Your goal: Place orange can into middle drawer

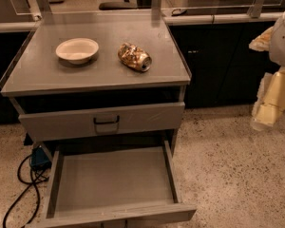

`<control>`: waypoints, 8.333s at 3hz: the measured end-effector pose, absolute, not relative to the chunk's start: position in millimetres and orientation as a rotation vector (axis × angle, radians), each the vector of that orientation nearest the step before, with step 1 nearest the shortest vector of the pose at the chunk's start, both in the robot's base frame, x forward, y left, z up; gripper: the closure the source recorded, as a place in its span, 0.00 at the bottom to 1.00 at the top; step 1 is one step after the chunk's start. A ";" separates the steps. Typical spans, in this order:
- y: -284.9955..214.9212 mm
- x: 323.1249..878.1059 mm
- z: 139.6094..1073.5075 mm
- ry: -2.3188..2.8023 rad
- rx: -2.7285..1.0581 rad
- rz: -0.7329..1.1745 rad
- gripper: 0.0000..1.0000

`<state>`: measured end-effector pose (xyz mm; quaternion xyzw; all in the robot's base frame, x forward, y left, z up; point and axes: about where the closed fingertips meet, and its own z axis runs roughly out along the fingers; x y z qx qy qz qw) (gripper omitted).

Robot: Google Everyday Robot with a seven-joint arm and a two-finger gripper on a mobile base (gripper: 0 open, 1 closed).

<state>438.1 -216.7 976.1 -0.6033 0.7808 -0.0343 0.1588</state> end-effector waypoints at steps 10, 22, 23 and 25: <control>-171.5 777.3 817.7 1.706 -1.733 0.235 0.00; -4.8 781.4 836.7 1.560 -2.015 0.325 0.00; -4.8 781.4 836.7 1.560 -2.015 0.325 0.19; -2.5 784.3 834.9 1.560 -2.007 0.324 0.65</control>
Offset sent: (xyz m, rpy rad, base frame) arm 0.0362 0.0040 -0.0030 0.0219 -0.0145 0.0555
